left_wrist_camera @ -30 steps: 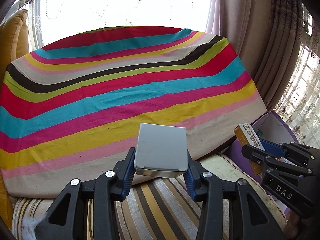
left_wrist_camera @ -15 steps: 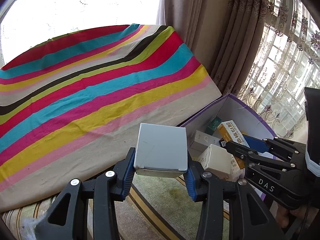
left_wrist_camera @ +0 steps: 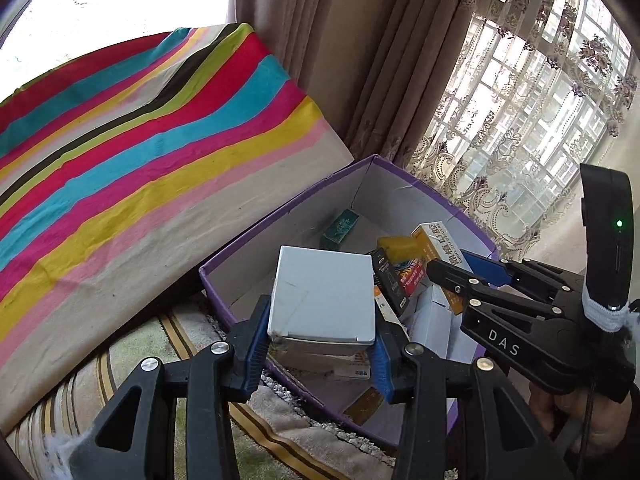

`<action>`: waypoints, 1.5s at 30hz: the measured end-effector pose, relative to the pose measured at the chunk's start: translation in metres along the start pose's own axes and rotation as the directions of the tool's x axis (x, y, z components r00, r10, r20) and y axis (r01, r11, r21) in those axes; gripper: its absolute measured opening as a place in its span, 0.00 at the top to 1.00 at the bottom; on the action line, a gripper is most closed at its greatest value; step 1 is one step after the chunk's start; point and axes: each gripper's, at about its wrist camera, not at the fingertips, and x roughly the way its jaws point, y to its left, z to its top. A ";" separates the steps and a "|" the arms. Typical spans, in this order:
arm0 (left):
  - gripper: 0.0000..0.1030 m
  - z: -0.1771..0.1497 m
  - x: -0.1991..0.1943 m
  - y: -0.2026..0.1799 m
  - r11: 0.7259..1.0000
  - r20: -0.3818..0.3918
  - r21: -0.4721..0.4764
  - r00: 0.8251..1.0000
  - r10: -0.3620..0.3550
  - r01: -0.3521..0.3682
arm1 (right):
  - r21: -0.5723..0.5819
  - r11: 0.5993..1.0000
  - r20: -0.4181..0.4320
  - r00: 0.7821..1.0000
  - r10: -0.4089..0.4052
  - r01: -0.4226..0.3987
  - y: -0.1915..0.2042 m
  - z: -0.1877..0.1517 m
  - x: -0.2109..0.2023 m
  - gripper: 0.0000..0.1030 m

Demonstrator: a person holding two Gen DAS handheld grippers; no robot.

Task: Organize objects
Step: 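Lower both boxes into the purple box and open both tools, then withdraw both open tools from the purple box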

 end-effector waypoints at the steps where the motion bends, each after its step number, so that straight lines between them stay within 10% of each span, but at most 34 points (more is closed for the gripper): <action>1: 0.56 0.001 0.003 -0.002 1.000 -0.008 -0.005 1.000 -0.011 0.011 | 0.006 1.000 -0.001 1.000 -0.007 0.007 -0.004 -0.001 -0.001 0.67; 4: 0.54 0.003 0.009 -0.005 0.998 -0.025 -0.028 0.998 -0.053 0.052 | 0.026 0.999 -0.003 1.000 -0.026 0.026 -0.017 0.000 -0.001 0.67; 8: 0.27 0.005 0.013 -0.003 0.993 -0.032 -0.071 0.995 -0.096 0.094 | 0.046 0.997 -0.006 0.998 -0.055 0.056 -0.029 0.002 -0.001 0.66; 23: 0.20 -0.036 -0.016 0.026 0.946 -0.052 -0.296 0.987 -0.154 0.132 | 0.026 0.996 -0.010 0.997 -0.079 0.080 -0.027 -0.006 -0.019 0.43; 45: 0.00 -0.041 -0.002 0.008 0.975 -0.084 -0.214 0.993 -0.082 0.063 | 0.044 0.996 -0.047 0.996 -0.074 0.076 -0.031 -0.035 -0.030 0.39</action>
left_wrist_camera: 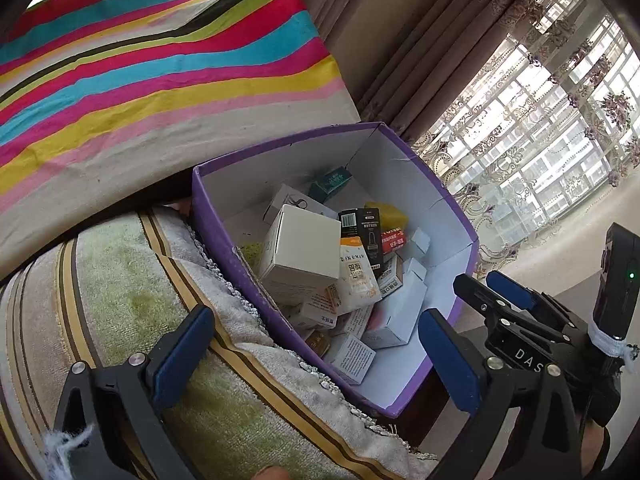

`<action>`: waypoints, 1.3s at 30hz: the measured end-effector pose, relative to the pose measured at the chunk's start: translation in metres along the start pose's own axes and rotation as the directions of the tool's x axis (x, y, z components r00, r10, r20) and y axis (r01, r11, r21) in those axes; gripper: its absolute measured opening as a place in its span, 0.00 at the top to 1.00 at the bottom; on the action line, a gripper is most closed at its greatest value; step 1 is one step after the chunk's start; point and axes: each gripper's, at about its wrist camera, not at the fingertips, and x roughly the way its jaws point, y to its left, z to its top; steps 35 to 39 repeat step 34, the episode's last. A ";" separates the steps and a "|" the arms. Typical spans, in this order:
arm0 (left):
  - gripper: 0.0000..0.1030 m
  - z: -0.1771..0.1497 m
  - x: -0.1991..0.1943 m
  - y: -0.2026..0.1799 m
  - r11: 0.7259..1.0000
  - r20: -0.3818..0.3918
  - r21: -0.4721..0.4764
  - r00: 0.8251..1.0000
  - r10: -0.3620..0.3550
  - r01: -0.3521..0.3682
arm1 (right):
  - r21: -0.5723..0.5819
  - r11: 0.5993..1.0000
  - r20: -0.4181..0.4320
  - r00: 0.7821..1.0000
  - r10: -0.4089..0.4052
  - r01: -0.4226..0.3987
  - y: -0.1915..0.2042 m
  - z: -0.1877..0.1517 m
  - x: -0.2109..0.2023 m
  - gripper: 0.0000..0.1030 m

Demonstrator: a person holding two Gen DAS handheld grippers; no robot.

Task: Organize objects

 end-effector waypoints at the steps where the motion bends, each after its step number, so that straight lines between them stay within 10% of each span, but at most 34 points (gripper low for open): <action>1: 0.00 0.000 0.001 0.000 1.000 0.002 0.005 1.000 0.002 -0.002 | 0.005 1.000 0.000 1.000 -0.001 0.001 -0.001 0.000 0.000 0.39; 39: 0.00 0.017 0.015 -0.048 0.971 0.043 0.182 0.988 0.148 -0.154 | 0.075 0.997 0.006 1.000 -0.017 0.017 -0.034 0.005 0.006 0.39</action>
